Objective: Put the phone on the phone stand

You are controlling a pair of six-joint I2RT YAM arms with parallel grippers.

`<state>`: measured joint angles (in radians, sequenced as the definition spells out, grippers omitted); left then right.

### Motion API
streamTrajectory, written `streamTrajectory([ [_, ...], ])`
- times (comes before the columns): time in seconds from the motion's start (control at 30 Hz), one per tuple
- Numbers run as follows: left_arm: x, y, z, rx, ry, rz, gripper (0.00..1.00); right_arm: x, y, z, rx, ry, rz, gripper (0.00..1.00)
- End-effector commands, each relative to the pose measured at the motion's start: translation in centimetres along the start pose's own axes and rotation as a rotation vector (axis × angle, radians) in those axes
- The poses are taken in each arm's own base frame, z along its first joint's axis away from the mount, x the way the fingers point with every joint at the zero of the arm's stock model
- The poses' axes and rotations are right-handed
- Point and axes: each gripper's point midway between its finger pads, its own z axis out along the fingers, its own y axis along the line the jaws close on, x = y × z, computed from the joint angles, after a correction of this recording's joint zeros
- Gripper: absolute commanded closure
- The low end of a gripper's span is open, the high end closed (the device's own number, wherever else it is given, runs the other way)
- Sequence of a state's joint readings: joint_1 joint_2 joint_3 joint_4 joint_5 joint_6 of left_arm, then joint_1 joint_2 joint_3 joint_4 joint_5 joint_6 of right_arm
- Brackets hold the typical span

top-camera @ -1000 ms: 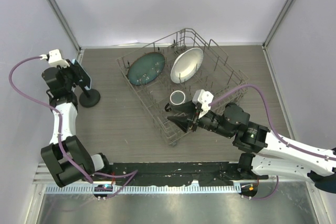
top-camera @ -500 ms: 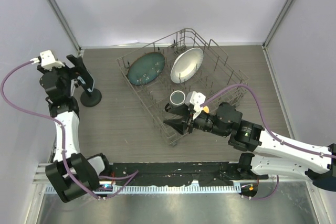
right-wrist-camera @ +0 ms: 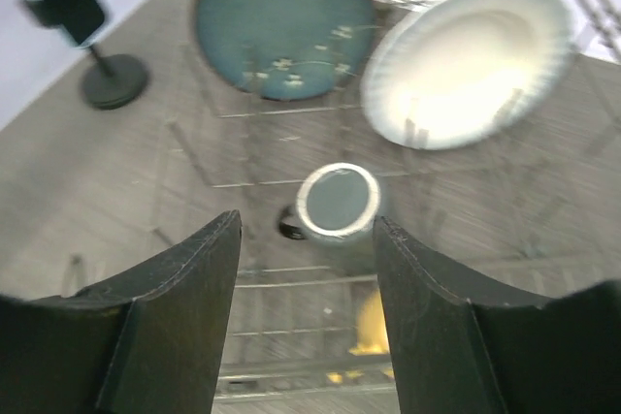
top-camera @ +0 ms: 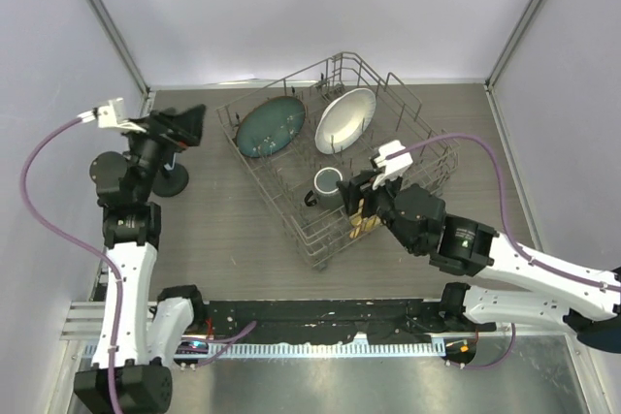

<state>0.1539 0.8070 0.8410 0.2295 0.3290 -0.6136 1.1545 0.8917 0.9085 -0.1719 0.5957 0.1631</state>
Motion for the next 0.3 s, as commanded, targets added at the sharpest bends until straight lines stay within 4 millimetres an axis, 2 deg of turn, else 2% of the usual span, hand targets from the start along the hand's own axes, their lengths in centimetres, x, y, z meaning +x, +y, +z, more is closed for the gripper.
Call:
streamTrajectory([
  [0.0,0.9,-9.0,-1.8,0.286,0.127,-0.062,0.04,-3.5,-6.5,-3.4,0.299,-0.064,0.065,0.35],
  [0.07,0.3,-11.7,-2.7,0.375,0.138,-0.074,0.04,-4.6,-8.3,-5.1,0.360,-0.073,0.064,0.33],
  [0.1,0.0,-13.4,-3.4,0.430,0.143,-0.081,0.04,-5.3,-9.5,-6.6,0.382,-0.091,0.077,0.33],
  [0.2,-2.2,-16.8,-5.0,0.546,0.131,-0.087,0.04,-8.4,-12.4,-10.2,0.439,-0.164,0.125,0.32],
  [0.23,-3.7,-18.0,-5.7,0.587,0.108,-0.075,0.04,-10.0,-13.1,-11.5,0.444,-0.203,0.163,0.32],
  [0.27,-4.3,-18.7,-6.3,0.619,0.106,-0.069,0.04,-10.9,-13.8,-12.5,0.448,-0.228,0.185,0.28],
])
